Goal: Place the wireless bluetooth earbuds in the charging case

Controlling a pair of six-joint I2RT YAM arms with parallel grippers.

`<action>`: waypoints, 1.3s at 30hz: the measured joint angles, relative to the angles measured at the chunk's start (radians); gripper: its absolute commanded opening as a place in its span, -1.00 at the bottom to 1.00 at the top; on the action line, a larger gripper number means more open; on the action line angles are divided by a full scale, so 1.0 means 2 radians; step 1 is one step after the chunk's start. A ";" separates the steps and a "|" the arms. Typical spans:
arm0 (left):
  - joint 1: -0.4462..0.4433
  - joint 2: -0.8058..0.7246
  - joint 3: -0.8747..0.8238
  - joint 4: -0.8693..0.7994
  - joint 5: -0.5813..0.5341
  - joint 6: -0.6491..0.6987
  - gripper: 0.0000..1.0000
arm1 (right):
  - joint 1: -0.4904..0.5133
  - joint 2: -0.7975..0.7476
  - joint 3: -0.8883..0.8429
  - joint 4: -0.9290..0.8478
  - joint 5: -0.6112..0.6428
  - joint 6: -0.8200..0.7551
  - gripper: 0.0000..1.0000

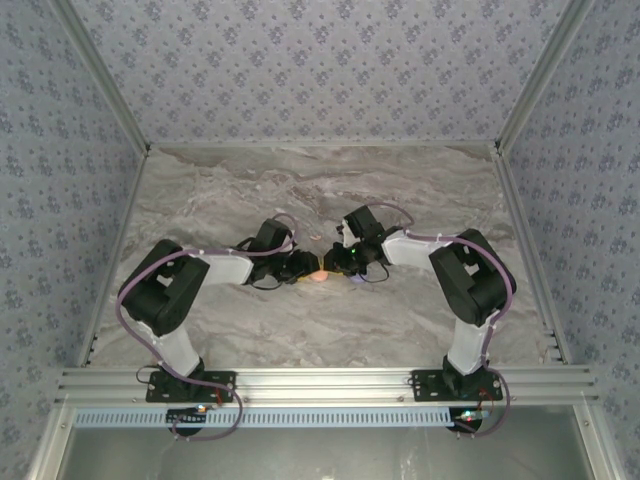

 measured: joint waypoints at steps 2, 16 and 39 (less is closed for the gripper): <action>0.000 0.000 -0.004 0.009 0.000 -0.008 -0.31 | -0.001 0.000 -0.001 0.002 -0.001 0.003 -0.56; 0.000 0.005 -0.021 0.063 -0.004 -0.055 -0.36 | -0.008 0.000 -0.007 0.017 -0.004 0.015 -0.54; -0.008 0.012 -0.035 0.121 -0.012 -0.088 -0.65 | -0.015 -0.021 -0.031 0.033 -0.014 0.027 -0.31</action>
